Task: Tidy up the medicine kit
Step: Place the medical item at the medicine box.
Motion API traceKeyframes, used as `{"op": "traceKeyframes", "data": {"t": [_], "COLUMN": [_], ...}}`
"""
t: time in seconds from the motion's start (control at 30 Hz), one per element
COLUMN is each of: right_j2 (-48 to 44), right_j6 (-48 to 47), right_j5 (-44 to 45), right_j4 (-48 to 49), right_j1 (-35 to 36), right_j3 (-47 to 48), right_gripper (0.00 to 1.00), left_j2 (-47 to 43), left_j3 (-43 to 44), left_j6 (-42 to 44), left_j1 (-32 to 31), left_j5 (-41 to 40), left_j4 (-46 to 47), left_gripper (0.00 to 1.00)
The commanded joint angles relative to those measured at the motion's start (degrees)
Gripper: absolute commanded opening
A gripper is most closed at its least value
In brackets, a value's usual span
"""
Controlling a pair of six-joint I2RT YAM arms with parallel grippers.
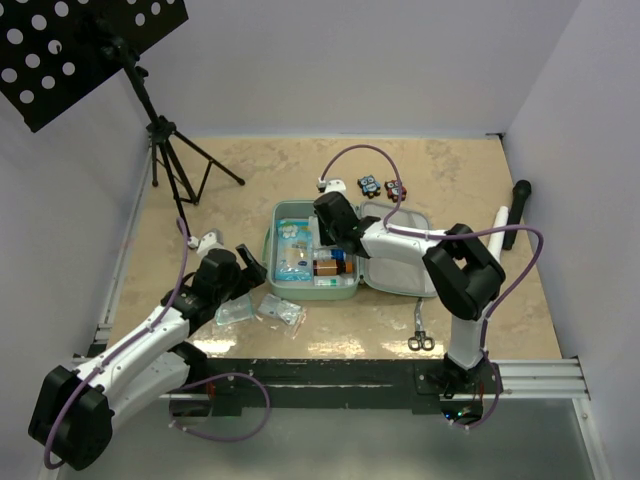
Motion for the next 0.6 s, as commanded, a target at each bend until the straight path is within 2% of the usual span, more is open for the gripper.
{"op": "traceKeyframes", "data": {"t": [0.0,0.13,0.3,0.37,0.47,0.57], "right_j2": [-1.76,-5.8,-10.63,-12.75,-15.73,-19.34], "right_j6": [0.23,0.23,-0.12,-0.38,-0.47,-0.47], "right_j5": [0.72,1.77,2.39,2.57,2.48,2.04], "right_j4": [1.33,-0.07,-2.79,-3.5,-4.29,-5.6], "right_j1": [-0.15,-0.15,-0.15,-0.15,-0.15,-0.07], "right_j3": [-0.09,1.14,2.99,2.9,2.12,-0.16], "right_gripper": [0.0,0.01,0.32,0.4,0.43,0.44], "left_j2": [-0.14,-0.41,0.64,1.43,1.87,2.58], "left_j3": [1.49,2.1,4.3,5.79,7.64,7.82], "left_j6": [0.96,1.22,2.62,3.33,4.64,10.34], "left_j1": [0.41,0.41,0.5,0.5,0.5,0.5], "left_j5": [-0.43,-1.3,-2.45,-2.8,-3.77,-0.79], "left_j4": [1.12,0.42,-0.46,-0.55,-0.2,5.76], "left_gripper": [0.9,0.9,0.93,0.93,0.95,0.95]}}
